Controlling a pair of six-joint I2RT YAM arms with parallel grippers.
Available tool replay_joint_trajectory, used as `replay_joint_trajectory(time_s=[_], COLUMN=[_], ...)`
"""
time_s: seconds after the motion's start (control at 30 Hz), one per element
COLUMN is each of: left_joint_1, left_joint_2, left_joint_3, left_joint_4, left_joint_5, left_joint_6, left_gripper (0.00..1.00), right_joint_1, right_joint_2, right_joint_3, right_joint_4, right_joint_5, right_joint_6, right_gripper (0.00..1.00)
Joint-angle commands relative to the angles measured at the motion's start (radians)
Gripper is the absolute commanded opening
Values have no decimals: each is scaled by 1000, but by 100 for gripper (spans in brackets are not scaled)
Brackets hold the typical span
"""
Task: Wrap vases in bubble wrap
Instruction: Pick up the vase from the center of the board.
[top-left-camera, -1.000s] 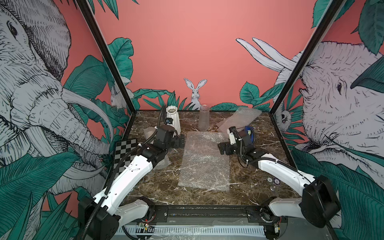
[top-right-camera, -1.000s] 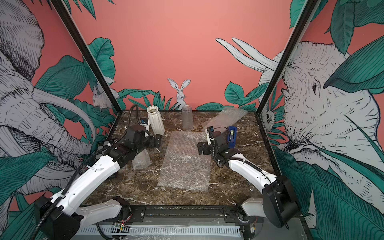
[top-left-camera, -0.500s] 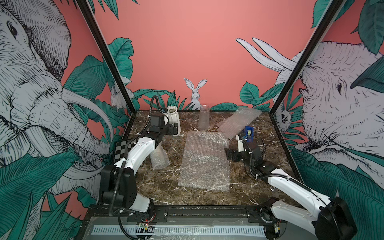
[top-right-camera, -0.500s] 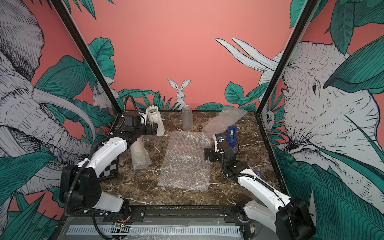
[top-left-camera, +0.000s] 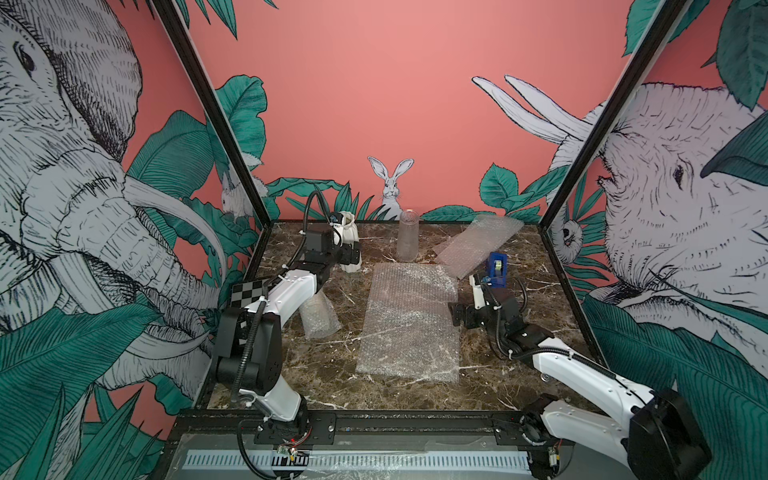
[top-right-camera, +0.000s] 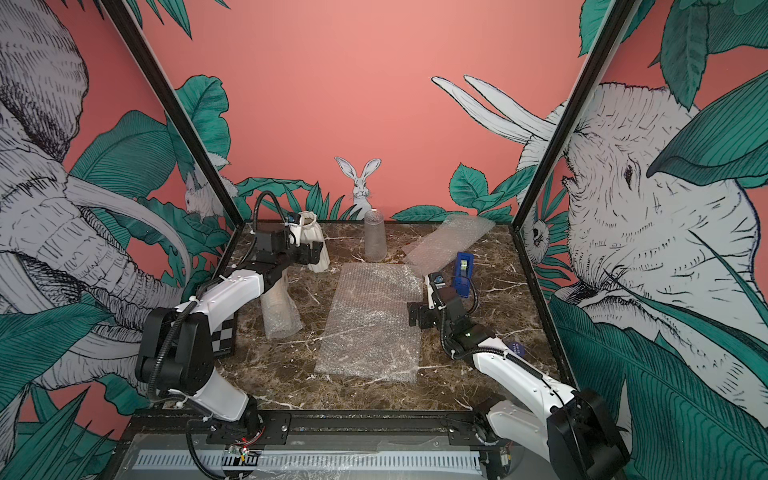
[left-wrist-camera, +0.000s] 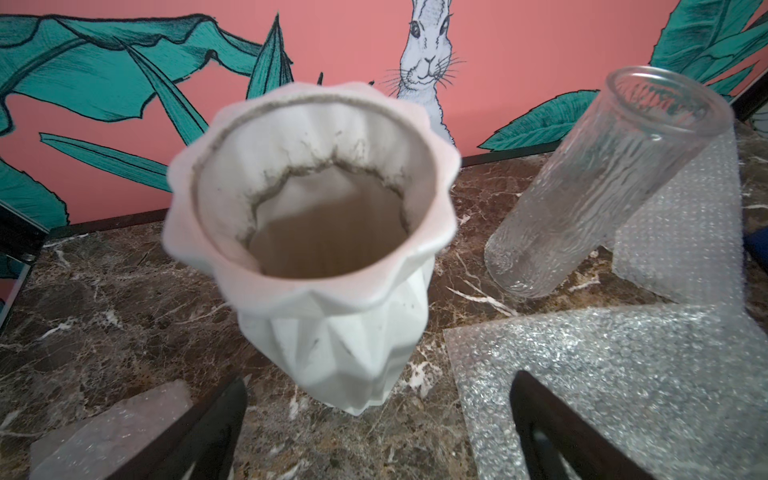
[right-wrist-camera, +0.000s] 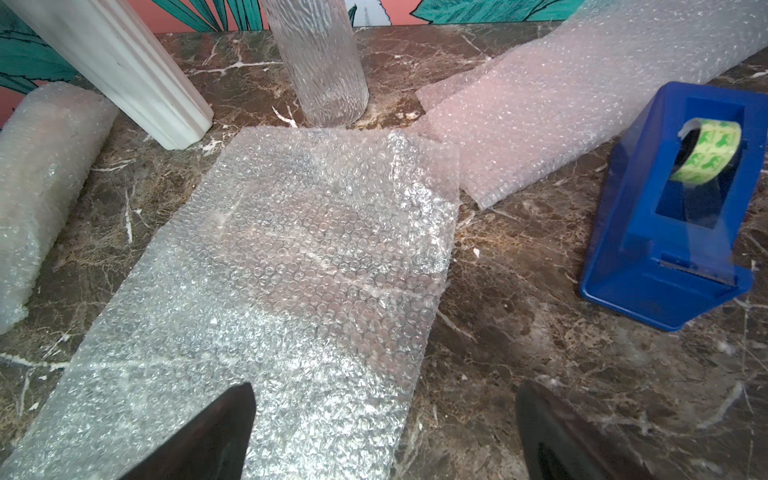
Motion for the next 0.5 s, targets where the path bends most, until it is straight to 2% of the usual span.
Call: replay_joint_trajectory(time_s=[0.0, 0.47], left_joint_1=[4, 4], left_joint_2=[32, 125], left_joint_3=[33, 41], left_joint_4=[63, 232], left_joint_5=[-22, -42], left_joint_6=[16, 6], left_gripper=[100, 95], right_joint_1=[-3, -3], right_joint_2=[5, 20], right_joint_3=[-2, -29], right_joint_4=[44, 50], right_joint_5=[-15, -28], right_joint_6=[10, 25], right_gripper=[99, 99])
